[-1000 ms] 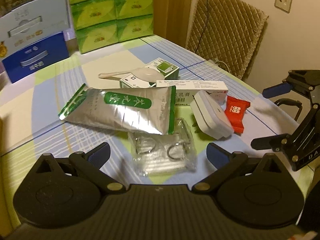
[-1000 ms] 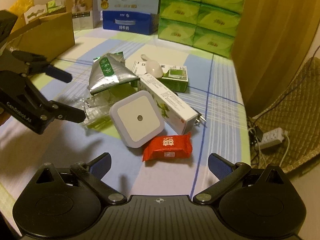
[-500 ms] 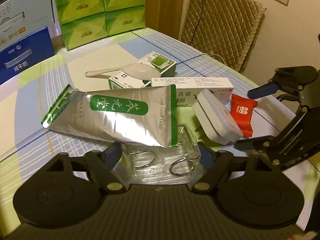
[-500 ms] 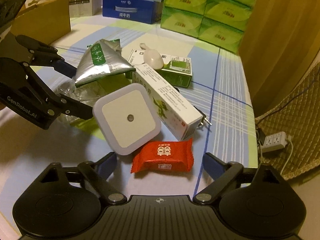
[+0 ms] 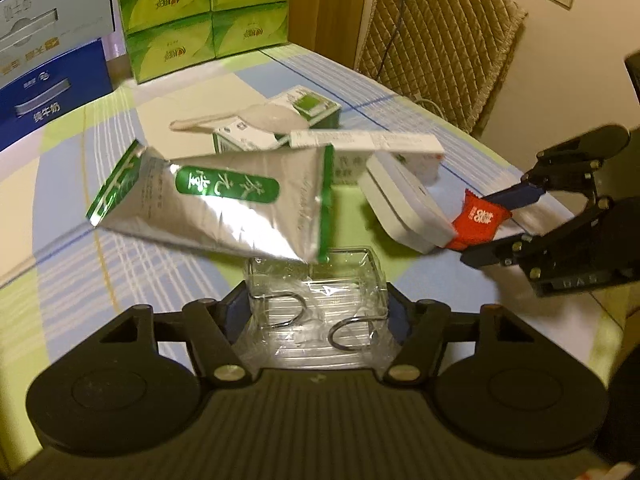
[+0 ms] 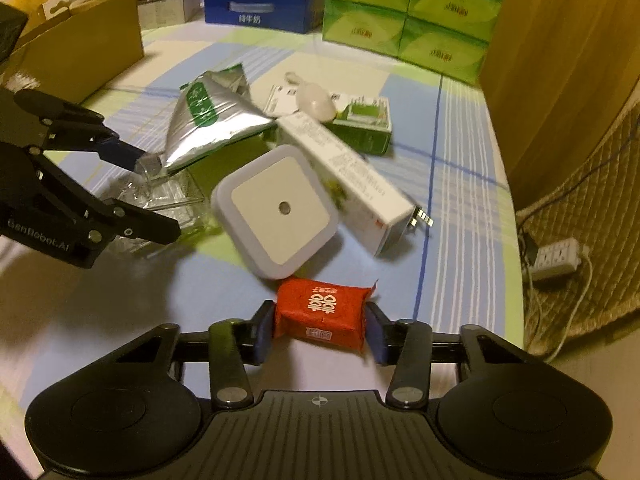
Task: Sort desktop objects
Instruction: 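Close left gripper on clear ringed tray while right gripper grasps red candy packet, then carry clear tray with left tool while right tool carries red packet to cardboard box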
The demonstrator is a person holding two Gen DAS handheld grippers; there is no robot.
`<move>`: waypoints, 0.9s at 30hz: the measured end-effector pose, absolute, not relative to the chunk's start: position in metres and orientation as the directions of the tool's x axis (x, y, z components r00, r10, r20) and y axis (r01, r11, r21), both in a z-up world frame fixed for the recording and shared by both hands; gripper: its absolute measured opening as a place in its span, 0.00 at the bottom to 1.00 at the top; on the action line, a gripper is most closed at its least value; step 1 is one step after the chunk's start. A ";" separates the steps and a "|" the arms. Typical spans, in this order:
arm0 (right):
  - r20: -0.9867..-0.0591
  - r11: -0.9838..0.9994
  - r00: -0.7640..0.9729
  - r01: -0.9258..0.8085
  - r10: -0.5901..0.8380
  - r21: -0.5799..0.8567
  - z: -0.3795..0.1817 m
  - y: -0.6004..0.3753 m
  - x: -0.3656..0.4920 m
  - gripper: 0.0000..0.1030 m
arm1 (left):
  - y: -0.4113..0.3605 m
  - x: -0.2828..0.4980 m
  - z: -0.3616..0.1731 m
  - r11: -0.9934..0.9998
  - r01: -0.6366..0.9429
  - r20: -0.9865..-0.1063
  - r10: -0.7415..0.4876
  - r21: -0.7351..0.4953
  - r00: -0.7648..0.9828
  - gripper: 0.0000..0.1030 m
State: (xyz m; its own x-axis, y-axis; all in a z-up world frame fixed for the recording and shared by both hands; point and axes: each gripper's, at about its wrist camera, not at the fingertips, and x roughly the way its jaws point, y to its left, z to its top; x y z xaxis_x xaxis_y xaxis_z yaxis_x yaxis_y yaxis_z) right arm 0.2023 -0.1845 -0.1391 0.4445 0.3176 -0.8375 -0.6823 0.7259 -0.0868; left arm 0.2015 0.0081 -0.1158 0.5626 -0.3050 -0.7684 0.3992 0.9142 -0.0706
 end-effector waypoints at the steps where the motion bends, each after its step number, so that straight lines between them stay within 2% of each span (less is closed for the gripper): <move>1: -0.843 0.727 0.437 -0.682 0.314 -0.082 -0.137 -0.185 0.198 0.41 | 0.008 0.194 -0.115 0.915 0.397 -0.771 -0.301 -0.068 0.562 0.61; 12: -0.862 0.773 0.382 -0.634 0.333 0.017 -0.114 -0.181 0.144 0.41 | 0.019 0.113 -0.107 0.937 0.345 -0.779 -0.258 -0.057 0.572 0.61; 27: -0.847 0.807 0.395 -0.586 0.357 0.068 -0.110 -0.182 0.117 0.41 | 0.017 0.091 -0.111 0.945 0.324 -0.766 -0.237 -0.040 0.597 0.61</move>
State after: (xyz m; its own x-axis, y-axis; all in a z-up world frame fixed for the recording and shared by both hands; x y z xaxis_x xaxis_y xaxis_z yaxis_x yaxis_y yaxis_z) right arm 0.1167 -0.1823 -0.1097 0.3946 0.3574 -0.8465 -0.5862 0.8073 0.0676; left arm 0.0909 0.0169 -0.1114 0.5971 -0.2372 -0.7663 0.3237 0.9453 -0.0403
